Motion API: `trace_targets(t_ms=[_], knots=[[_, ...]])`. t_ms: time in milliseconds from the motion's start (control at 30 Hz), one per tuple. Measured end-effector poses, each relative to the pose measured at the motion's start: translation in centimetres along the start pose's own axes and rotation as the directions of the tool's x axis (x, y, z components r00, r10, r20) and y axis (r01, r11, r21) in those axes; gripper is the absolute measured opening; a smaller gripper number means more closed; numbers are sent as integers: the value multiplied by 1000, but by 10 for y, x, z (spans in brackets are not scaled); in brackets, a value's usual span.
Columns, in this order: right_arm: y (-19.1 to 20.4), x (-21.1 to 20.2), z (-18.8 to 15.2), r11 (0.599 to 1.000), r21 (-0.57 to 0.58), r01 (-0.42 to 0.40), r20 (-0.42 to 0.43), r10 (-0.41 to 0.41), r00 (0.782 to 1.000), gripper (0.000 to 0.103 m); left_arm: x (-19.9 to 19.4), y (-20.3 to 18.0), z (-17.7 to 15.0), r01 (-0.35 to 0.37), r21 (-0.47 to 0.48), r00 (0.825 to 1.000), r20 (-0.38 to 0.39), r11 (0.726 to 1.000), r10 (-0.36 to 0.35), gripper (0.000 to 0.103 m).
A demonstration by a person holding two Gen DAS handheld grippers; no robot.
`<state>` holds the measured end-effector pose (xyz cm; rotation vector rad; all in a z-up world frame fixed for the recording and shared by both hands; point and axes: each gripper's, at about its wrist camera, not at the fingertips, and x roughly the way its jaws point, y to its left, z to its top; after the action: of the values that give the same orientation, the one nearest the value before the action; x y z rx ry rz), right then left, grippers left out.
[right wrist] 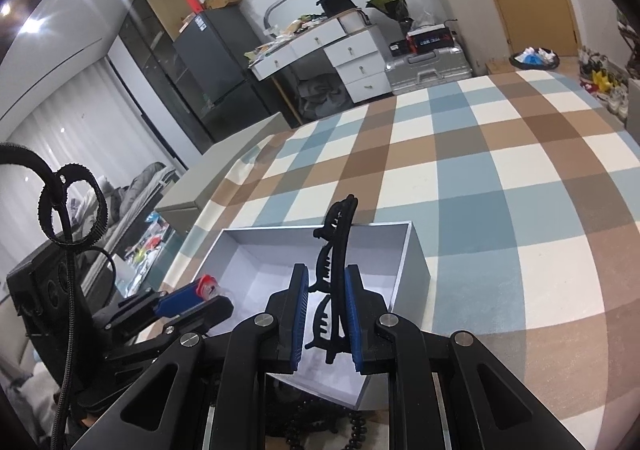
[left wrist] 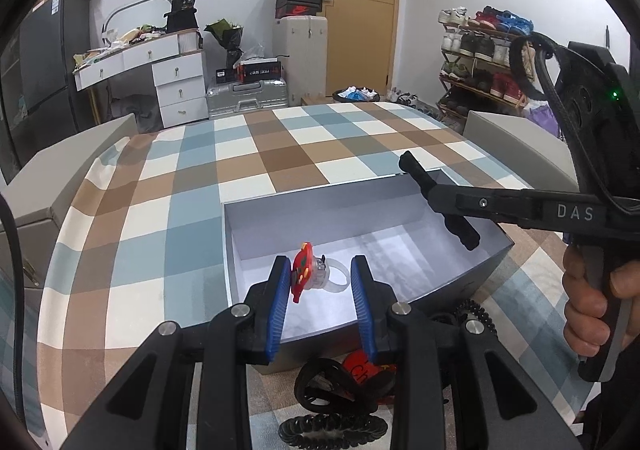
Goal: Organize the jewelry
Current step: 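Carry the red ring and black clip into the grey box and release both, then withdraw both grippers from the box back toward the jewelry pile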
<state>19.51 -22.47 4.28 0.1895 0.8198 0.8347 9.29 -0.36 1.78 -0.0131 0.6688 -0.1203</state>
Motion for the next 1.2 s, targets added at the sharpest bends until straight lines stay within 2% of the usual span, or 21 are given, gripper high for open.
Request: trace_targets(t_ms=[233, 367, 600, 767, 867, 900, 933, 967, 1033, 1067, 1100, 1167, 1200], knots=[[-2, 0, 1, 1000, 3, -1, 3, 1, 1000, 17, 4, 1, 2, 24, -32, 1000, -13, 999, -24, 25], [6, -4, -2, 999, -33, -27, -6, 27, 1000, 17, 3, -4, 1, 7, -7, 1000, -3, 1000, -7, 26], [20, -2, -5, 996, -84, -18, -26, 16, 1000, 19, 4, 1, 0, -3, -24, 1000, 1, 1000, 3, 26], [12, -8, -1, 995, -13, -94, -21, 94, 995, 20, 4, 2, 1, -14, -34, 1000, -2, 999, 14, 26], [13, -17, 3, 997, -15, -74, 4, 74, 997, 21, 3, 5, 2, -30, -50, 1000, -8, 998, 30, 35], [14, -21, 4, 998, -14, -69, 13, 69, 998, 27, 1, 6, 3, -25, -58, 1000, -7, 998, 25, 39], [14, -24, 4, 998, -13, -64, 21, 64, 998, 34, -1, 7, 4, -24, -68, 1000, -9, 997, 24, 48], [15, -29, 3, 998, -18, -59, 30, 59, 998, 38, -4, 7, 4, -18, -76, 1000, -5, 997, 18, 52], [19, -35, 1, 998, -52, -45, 21, 46, 999, 53, -12, 8, 4, 5, -88, 1000, 17, 996, -3, 71], [20, -37, 0, 997, -68, -38, 12, 39, 999, 57, -17, 8, 4, -6, -91, 1000, 30, 996, 9, 77], [23, -41, -2, 995, -101, -27, 1, 27, 1000, 65, -22, 8, 2, -25, -93, 999, 42, 995, 29, 84], [23, -50, -6, 992, -128, -17, 20, 20, 1000, 83, -28, 7, 0, -45, -88, 997, 56, 995, 50, 85], [23, -57, -10, 991, -133, -2, 44, 8, 999, 97, -31, 8, -3, -52, -87, 997, 58, 995, 57, 85]])
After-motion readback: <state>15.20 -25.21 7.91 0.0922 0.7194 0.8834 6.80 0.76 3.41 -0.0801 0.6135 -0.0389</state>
